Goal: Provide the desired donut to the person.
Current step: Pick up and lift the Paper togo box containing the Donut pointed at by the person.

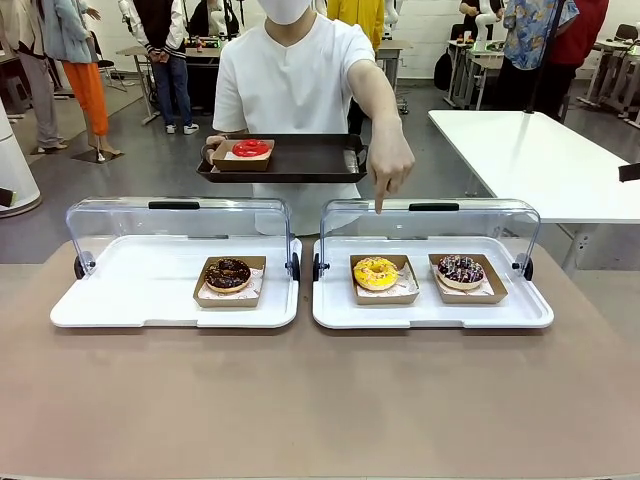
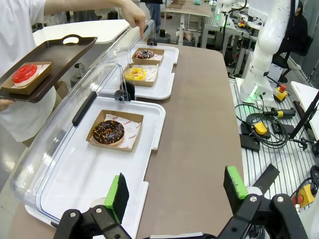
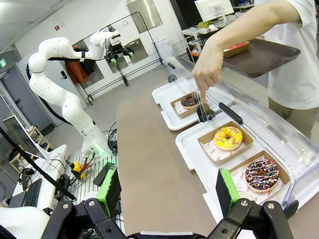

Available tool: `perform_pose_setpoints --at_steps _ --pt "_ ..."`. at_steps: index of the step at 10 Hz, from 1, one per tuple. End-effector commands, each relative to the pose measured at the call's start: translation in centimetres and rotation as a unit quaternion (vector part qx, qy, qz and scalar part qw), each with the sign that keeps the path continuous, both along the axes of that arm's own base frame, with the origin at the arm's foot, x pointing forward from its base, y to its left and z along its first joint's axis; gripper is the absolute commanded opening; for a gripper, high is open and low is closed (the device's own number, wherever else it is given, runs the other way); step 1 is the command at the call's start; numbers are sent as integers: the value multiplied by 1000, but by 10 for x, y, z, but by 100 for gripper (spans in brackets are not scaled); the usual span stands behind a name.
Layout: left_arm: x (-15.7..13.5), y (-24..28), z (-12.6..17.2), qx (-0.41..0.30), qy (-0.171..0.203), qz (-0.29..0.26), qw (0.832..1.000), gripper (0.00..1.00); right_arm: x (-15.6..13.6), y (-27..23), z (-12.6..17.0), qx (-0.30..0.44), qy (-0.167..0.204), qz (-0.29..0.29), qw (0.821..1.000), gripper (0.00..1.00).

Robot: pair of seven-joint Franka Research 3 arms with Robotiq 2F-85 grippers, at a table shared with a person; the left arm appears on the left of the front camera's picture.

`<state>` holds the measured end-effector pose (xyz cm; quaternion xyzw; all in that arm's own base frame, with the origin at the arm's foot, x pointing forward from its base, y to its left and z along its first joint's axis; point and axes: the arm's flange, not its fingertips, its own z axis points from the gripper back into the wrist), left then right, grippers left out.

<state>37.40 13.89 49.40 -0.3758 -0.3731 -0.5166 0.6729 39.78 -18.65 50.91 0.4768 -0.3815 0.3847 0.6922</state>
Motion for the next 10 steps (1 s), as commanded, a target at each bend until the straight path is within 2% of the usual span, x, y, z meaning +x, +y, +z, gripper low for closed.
perform_pose_setpoints --at_steps 1,4,5,7,10 --pt "-3 -2 0 -7 -6 2 1000 100 0 0 0 0 0 0 1000 100" --pt "-3 -2 0 -7 -6 2 1000 100 9 91 14 -111 14 64 992 100" --pt "-3 -2 0 -7 -6 2 1000 100 17 124 12 -143 19 57 988 100" --pt "-3 -2 0 -7 -6 2 1000 100 22 191 -6 -252 24 89 963 100" --pt "-3 -2 0 -7 -6 2 1000 100 9 261 -39 -378 -29 127 917 100"
